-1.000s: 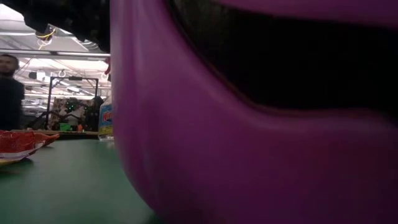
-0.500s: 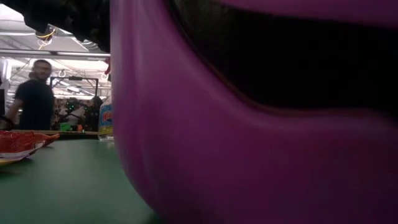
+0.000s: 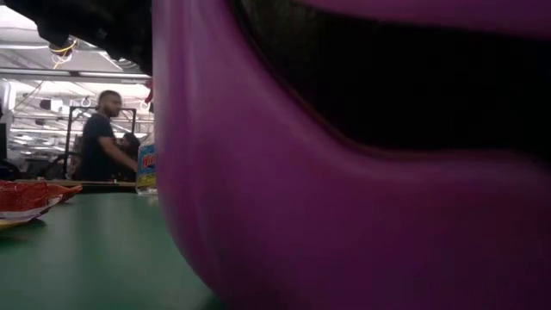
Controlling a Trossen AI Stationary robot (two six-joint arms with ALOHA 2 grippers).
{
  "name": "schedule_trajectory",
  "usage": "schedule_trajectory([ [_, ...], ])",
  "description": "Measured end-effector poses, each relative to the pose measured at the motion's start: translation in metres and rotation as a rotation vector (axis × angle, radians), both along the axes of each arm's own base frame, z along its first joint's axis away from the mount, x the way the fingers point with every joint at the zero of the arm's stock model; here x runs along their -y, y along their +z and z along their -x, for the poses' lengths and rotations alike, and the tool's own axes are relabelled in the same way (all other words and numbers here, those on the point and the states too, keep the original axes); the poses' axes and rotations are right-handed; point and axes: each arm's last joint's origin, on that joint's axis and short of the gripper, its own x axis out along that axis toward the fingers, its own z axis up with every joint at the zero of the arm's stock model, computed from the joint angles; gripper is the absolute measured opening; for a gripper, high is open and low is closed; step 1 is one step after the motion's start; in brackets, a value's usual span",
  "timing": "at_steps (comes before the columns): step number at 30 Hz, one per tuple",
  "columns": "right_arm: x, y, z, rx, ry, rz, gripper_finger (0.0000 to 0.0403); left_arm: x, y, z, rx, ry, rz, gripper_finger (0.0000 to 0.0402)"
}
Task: Sort candy
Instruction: Put the red chocolate into the black bucket
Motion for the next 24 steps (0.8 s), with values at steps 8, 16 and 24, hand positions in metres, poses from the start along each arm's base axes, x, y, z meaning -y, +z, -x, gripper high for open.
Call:
schedule_trajectory([
  [8,-0.007,-0.038,-0.022,-0.078,0.070,0.044,0.0212,-0.008,0.001,-0.001,0.020,0.056,0.063,0.0157],
  [16,-0.011,-0.062,-0.038,-0.071,0.121,0.019,0.0234,-0.009,0.003,-0.002,0.048,0.062,0.084,0.0157],
  [24,-0.013,-0.079,-0.044,-0.096,0.131,0.009,0.0182,-0.008,0.003,-0.002,0.048,0.060,0.085,0.0157],
])
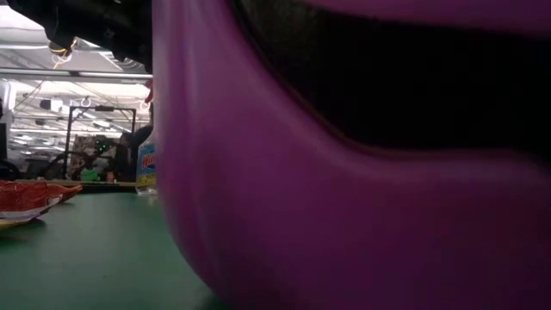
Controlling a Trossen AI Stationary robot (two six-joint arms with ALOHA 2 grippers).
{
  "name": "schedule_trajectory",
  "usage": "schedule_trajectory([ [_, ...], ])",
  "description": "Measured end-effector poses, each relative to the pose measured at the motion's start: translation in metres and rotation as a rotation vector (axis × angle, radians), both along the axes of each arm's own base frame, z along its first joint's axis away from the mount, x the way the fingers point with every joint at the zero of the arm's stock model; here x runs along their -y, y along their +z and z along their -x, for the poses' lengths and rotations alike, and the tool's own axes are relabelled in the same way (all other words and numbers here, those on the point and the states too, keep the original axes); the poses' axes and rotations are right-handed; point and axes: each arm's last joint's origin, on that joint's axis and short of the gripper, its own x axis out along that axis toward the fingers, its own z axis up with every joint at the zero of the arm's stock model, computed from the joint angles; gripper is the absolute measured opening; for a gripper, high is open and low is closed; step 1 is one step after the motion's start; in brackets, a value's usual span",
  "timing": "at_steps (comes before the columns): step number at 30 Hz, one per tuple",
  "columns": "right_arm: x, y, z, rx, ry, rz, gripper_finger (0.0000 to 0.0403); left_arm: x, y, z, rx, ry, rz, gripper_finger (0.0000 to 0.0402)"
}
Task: Sort candy
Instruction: Put the red chocolate into the black bucket
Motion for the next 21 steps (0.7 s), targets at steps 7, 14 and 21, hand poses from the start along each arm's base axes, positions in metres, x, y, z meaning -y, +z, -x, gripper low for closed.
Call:
schedule_trajectory([
  [7,0.000,-0.002,-0.003,-0.002,-0.003,0.000,0.0072,0.000,0.000,0.000,0.000,-0.004,0.002,0.0157],
  [14,0.000,0.001,-0.006,-0.004,-0.005,0.001,0.0019,0.000,0.000,0.000,-0.001,-0.005,0.000,0.0157],
  [21,0.002,0.028,-0.013,-0.019,-0.051,0.093,0.0014,0.003,0.000,0.000,-0.001,-0.018,0.000,0.0157],
])
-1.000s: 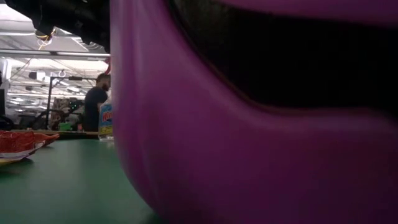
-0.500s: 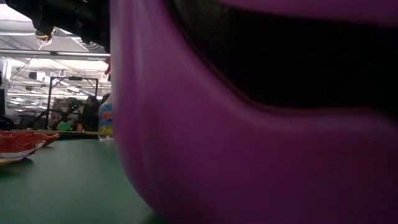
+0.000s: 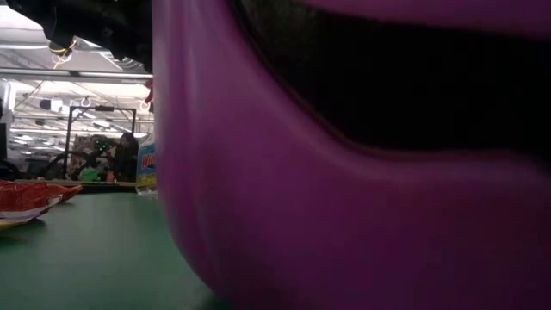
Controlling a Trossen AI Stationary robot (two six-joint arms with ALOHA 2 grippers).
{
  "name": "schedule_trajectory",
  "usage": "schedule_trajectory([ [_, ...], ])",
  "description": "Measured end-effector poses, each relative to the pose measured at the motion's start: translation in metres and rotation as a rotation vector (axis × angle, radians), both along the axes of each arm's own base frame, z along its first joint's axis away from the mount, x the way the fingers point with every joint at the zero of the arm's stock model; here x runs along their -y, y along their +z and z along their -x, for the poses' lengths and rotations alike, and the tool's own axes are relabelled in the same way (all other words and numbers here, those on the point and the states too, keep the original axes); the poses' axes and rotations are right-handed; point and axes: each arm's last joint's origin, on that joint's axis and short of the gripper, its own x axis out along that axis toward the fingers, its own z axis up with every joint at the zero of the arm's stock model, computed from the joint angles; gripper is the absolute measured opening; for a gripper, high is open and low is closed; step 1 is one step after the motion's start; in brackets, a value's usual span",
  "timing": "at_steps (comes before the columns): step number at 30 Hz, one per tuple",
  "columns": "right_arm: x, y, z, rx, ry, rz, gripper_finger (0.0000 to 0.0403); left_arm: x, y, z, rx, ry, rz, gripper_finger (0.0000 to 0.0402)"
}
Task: Sort candy
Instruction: Put the red chocolate into the black bucket
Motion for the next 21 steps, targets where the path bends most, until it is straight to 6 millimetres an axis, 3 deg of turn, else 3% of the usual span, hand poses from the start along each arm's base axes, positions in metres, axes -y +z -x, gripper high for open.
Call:
schedule_trajectory([
  [12,0.010,0.078,-0.014,0.130,-0.089,0.246,0.0029,0.005,0.000,0.001,-0.001,-0.022,-0.001,0.0157],
  [21,0.056,0.124,-0.031,0.211,-0.206,0.283,0.0017,0.007,0.000,0.001,-0.001,-0.022,-0.011,0.0157],
])
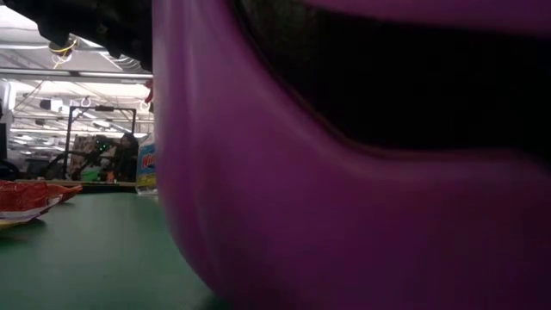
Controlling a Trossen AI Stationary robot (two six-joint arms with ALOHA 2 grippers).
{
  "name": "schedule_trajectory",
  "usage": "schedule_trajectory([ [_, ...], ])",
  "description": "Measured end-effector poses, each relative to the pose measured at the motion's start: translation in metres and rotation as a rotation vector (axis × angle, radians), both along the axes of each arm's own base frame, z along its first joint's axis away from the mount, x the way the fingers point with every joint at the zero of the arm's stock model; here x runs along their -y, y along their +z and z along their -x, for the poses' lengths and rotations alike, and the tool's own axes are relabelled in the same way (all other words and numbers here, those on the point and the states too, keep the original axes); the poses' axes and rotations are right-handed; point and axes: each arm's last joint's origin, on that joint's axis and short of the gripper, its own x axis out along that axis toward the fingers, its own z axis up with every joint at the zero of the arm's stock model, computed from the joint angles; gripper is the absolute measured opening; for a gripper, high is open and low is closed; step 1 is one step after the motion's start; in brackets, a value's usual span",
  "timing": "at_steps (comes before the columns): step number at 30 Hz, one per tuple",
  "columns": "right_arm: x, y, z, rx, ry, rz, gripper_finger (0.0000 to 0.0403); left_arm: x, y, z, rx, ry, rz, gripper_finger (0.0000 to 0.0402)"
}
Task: Sort candy
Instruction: Put the red chocolate into the black bucket
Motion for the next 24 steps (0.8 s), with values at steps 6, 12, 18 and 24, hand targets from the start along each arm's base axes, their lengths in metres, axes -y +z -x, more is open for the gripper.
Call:
schedule_trajectory([
  [6,0.043,0.013,0.000,0.053,-0.030,-0.056,0.0024,-0.001,0.000,0.000,0.002,0.023,-0.008,0.0157],
  [12,0.077,0.001,-0.004,0.063,-0.035,-0.127,0.0025,-0.001,0.000,0.000,0.002,0.024,-0.008,0.0157],
  [18,0.086,-0.012,-0.010,0.039,-0.022,-0.170,0.0025,-0.001,0.000,0.000,-0.002,0.019,-0.025,0.0157],
  [24,0.086,-0.013,-0.011,0.039,-0.016,-0.179,0.0026,-0.001,0.000,0.000,-0.006,0.013,-0.044,0.0157],
])
